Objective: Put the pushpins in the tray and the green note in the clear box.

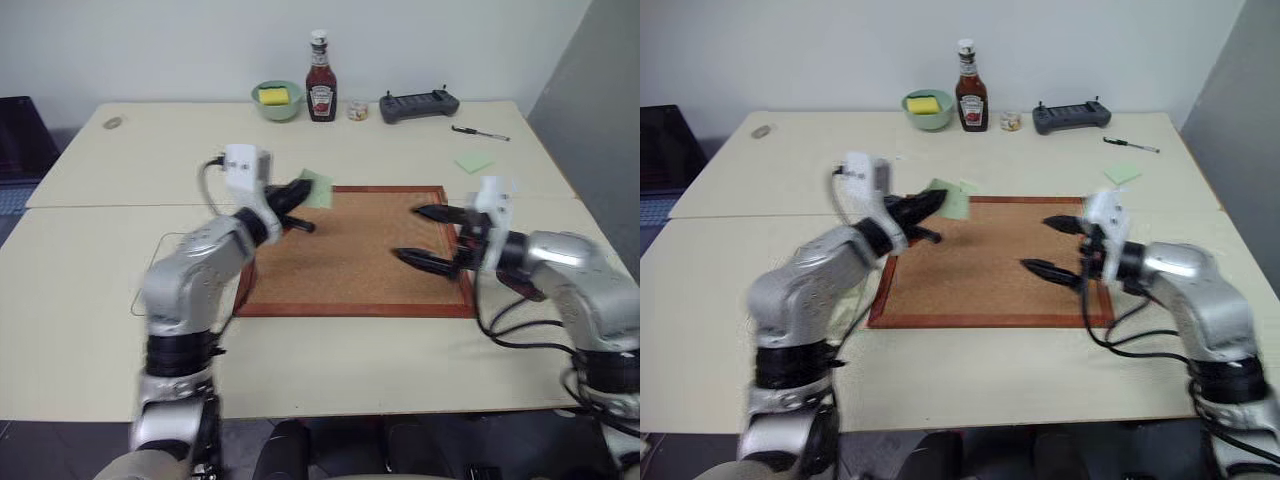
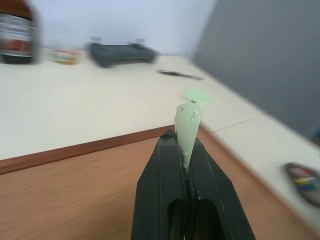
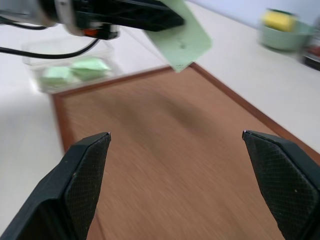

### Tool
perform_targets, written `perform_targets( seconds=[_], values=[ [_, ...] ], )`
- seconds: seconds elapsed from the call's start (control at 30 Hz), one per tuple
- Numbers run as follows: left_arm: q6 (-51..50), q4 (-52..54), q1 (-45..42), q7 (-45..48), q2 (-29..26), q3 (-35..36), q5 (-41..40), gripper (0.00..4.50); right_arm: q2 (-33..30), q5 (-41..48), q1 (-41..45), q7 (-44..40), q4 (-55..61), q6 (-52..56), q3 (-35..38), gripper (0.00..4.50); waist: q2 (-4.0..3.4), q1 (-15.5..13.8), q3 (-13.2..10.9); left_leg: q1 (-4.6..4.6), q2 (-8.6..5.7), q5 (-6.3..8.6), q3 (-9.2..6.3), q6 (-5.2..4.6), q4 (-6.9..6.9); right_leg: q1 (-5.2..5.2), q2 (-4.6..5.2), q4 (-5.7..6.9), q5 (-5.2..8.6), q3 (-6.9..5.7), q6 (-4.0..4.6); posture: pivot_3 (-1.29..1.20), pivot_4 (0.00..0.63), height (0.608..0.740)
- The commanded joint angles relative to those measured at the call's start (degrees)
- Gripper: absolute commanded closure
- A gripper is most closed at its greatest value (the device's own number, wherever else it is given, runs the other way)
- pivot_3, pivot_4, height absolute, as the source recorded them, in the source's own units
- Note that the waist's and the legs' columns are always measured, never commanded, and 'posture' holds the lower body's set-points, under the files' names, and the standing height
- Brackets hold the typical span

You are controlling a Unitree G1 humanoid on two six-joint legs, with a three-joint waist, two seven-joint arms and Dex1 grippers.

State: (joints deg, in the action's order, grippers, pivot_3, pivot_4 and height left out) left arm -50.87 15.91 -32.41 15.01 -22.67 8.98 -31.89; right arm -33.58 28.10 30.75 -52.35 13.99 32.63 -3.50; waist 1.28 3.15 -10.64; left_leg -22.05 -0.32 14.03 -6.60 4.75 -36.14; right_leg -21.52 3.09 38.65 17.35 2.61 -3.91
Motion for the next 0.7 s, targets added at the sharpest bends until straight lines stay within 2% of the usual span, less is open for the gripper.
perform_targets(
  seconds=[0.03,0.13,0.23,0.47,0.7],
  values=[
    [-3.19,8.53,2.04,-2.39,-7.06,5.03,2.43,4.5,3.11,-0.73,4.32,-2.4,-2.71,-3.05,-3.24,0.03,0.06,-0.72,-0.03,-0.01,-0.02,0.0,0.0,-0.01,0.0,0.02,0.01,-0.01,0.0,0.0,0.0,0.0,0.15,0.74],
    [-7.82,14.54,7.03,-3.29,-13.95,9.84,3.6,4.5,5.97,-1.63,7.39,-5.36,-6.54,-5.45,-6.51,0.03,0.11,-1.24,-0.06,-0.09,-0.05,0.01,-0.11,-0.01,-0.01,-0.02,0.04,-0.06,-0.01,-0.1,0.01,0.0,0.15,0.74],
    [-10.74,17.42,11.66,-3.47,-16.73,12.62,3.99,4.5,7.14,-2.36,8.97,-7.43,-8.94,-7.13,-7.9,0.03,0.11,-1.39,-0.06,-0.12,-0.06,0.02,-0.14,0.0,0.04,-0.06,0.06,-0.06,-0.01,-0.11,0.02,0.0,0.15,0.74],
    [-15.8,22.84,22.74,-3.5,-19.29,16.22,5.55,4.5,8.28,-4.8,11.3,-11.94,-12.64,-10.21,-10.66,0.03,0.11,-1.21,-0.06,-0.12,-0.01,0.14,-0.09,-0.21,0.04,-0.18,0.04,0.09,0.0,-0.11,0.04,0.0,0.15,0.74],
    [-16.48,23.97,27.44,-3.06,-19.78,15.87,7.25,4.5,9.23,-5.32,11.31,-12.96,-13.16,-10.81,-11.04,0.03,0.11,-1.23,-0.06,-0.09,0.0,0.14,-0.04,-0.21,0.03,-0.21,0.04,0.2,0.0,-0.07,0.06,0.0,0.15,0.74]
  ],
)
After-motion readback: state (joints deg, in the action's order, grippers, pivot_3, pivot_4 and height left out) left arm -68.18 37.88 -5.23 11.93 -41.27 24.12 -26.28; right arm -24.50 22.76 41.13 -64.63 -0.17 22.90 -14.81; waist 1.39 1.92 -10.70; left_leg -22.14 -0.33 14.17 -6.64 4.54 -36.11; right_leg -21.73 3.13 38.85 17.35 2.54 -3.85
